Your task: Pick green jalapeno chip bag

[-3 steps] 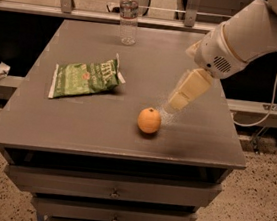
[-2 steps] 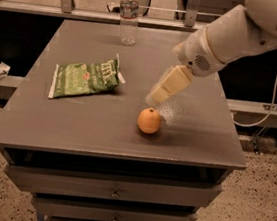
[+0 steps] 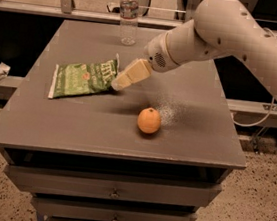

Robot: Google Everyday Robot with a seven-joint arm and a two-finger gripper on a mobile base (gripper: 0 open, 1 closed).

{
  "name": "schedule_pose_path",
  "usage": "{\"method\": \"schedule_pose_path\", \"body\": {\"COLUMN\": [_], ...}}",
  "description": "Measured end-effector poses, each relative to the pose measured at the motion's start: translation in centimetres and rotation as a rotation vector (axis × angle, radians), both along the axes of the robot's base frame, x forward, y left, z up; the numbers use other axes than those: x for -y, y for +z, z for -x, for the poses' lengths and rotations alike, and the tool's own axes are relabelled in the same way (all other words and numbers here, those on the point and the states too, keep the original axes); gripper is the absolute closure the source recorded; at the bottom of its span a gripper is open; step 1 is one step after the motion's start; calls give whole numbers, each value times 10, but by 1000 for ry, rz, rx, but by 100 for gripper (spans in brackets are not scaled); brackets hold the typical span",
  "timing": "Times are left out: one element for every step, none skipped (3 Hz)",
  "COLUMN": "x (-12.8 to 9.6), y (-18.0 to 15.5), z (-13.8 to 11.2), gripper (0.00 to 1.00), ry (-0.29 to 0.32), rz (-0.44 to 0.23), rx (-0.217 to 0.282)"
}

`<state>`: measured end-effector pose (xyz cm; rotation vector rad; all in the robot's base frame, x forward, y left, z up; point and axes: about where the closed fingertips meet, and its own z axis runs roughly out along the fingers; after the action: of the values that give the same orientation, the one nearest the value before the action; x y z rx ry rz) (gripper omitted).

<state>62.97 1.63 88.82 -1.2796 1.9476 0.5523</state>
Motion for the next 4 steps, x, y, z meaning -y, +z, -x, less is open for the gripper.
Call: {"method": "schedule_pose_path", "body": {"x": [-22,-40,-54,-61], "y": [-12,-22,-33,-40], "z": [-18,-27,-30,-32], "gripper": [0,0,16,47], "ry": [-25,-38,-45,-54], "rz": [-53,-85,-101,-114], "rx": [-21,-43,-64,-79]}}
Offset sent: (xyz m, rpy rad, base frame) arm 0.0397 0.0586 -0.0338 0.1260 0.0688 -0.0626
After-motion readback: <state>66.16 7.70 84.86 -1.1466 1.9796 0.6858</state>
